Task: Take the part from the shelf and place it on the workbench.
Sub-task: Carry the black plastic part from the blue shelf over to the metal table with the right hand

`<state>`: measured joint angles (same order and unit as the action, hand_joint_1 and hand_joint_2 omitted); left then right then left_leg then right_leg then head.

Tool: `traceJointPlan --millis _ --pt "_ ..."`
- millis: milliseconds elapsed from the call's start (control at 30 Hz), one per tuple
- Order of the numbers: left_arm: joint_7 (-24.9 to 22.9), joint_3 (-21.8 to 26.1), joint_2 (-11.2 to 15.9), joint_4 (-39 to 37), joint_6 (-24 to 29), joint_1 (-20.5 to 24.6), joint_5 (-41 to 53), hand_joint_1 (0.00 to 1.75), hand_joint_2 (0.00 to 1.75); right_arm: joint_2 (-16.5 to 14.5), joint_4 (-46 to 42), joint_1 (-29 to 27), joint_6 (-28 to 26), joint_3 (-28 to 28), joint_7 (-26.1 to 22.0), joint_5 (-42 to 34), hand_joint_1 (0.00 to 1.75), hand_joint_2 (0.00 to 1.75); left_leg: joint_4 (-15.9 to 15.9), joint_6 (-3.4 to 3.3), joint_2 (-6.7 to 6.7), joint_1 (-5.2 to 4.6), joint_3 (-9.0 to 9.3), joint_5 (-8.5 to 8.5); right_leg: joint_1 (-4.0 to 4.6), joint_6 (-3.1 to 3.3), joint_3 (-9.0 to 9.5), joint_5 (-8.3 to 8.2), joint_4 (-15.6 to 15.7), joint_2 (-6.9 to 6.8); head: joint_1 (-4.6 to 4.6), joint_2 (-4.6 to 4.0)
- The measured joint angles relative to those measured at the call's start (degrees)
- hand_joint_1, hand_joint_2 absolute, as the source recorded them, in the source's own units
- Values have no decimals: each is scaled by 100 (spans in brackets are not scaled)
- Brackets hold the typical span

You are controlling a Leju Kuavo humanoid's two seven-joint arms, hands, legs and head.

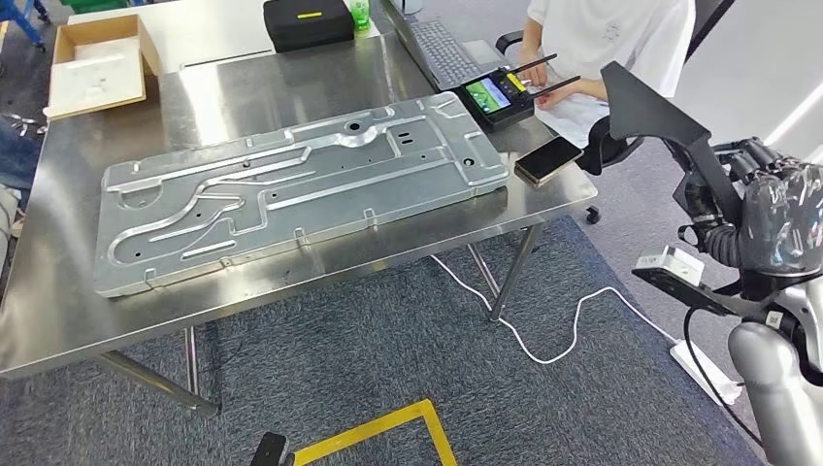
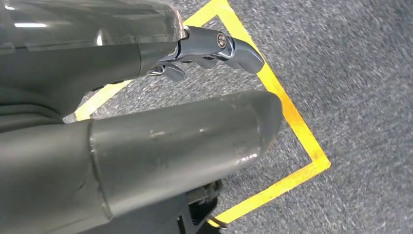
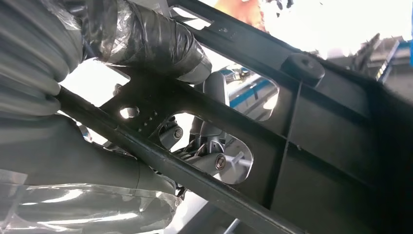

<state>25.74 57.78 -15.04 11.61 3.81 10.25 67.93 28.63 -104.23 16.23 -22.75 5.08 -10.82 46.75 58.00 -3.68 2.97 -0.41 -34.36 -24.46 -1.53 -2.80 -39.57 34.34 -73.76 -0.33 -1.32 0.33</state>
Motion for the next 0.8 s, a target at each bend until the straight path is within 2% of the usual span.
traceJointPlan --millis 33,67,100,133,167,200,267,300,333,400,433,467,500,533,567,633,667,700,767,800 --pt "-2 -15 -2 0 -7 -2 3 0 0 69 90 93 51 -15 46 94 175 175 28 9 87 5 2 -16 -13 -9 32 -200 177 16 0 0" --pt "-3 -30 -5 0 -11 -2 4 0 0 150 175 197 105 -34 86 178 175 175 66 27 170 11 1 -40 -37 -20 145 -454 523 74 1 0" --pt "-3 -43 -8 0 -17 0 4 0 0 227 263 313 161 -57 112 245 175 175 108 55 250 11 -13 -66 -63 -28 272 -630 851 207 1 0" --pt "-3 -54 -11 0 -21 6 4 0 0 315 348 429 225 -86 124 299 175 175 155 85 321 12 -42 -87 -81 -23 379 -732 1123 340 0 0" --pt "-3 -63 -13 0 -25 10 4 0 0 398 426 531 292 -129 128 344 175 175 187 119 387 18 -80 -95 -87 -12 437 -755 1278 443 0 0" --pt "-2 -69 -13 0 -30 9 4 0 0 470 498 625 358 -187 125 377 175 175 198 153 454 26 -114 -90 -79 13 452 -715 1305 487 2 0" --pt "-1 -79 -10 0 -42 -6 4 0 0 597 603 778 454 -321 117 417 175 175 192 214 546 34 -163 -78 -80 83 474 -713 1345 358 4 0" --pt "-1 -86 -8 0 -47 -13 4 0 0 639 643 838 479 -382 117 423 175 175 240 245 469 21 -193 -114 -92 127 498 -715 1366 283 -2 0" --pt "0 -93 -7 0 -51 -11 4 0 0 679 675 882 496 -433 117 427 175 175 392 276 315 10 -274 -207 -101 168 525 -719 1392 200 -13 0" --pt "1 -105 -8 0 -57 8 5 0 0 741 723 936 515 -503 119 435 175 175 1031 335 -80 15 -594 -527 -81 228 565 -706 1422 39 -30 0" --pt "1 -109 -8 0 -60 14 5 0 0 767 744 955 520 -528 119 440 175 175 1411 354 -188 30 -797 -676 -63 242 577 -694 1424 -44 -33 0" --pt "1 -111 -7 0 -61 13 5 0 0 780 762 970 523 -551 117 447 175 175 1683 362 -238 40 -949 -745 -46 251 590 -680 1424 -123 -32 0" --pt "0 -113 -7 0 -62 6 5 0 0 786 780 979 525 -575 116 453 175 175 1758 358 -258 47 -1000 -704 -32 254 608 -663 1423 -201 -33 0" --pt "-1 -114 -6 0 -62 1 5 0 0 790 796 983 529 -600 114 458 175 175 1605 339 -276 45 -932 -558 -18 254 636 -643 1423 -277 -34 0" --pt "-1 -116 -6 0 -63 -1 7 0 0 796 805 990 537 -624 110 464 175 175 1259 301 -323 32 -760 -346 -2 251 671 -619 1424 -351 -34 0" --pt "1 -123 -3 0 -68 11 10 0 0 817 822 1035 584 -685 88 488 175 175 492 185 -568 -39 -377 -38 31 231 732 -570 1425 -482 -33 0" --pt "1 -132 -2 0 -73 19 15 0 0 829 830 1088 627 -730 67 505 175 175 266 138 -663 -77 -272 19 45 212 748 -553 1427 -536 -31 0" --pt "0 -142 0 0 -81 23 20 0 0 838 839 1162 681 -800 39 527 175 175 170 105 -708 -109 -237 19 57 189 756 -542 1433 -594 -31 0" --pt "-5 -164 1 0 -94 21 28 0 0 845 850 1357 816 -1017 -6 570 175 175 107 64 -596 -103 -224 45 66 135 778 -527 1461 -688 -30 0" --pt "-10 -175 0 0 -97 19 32 0 0 845 853 1464 892 -1162 -19 589 175 175 53 41 -529 -85 -196 71 57 111 789 -498 1448 -636 -28 0"
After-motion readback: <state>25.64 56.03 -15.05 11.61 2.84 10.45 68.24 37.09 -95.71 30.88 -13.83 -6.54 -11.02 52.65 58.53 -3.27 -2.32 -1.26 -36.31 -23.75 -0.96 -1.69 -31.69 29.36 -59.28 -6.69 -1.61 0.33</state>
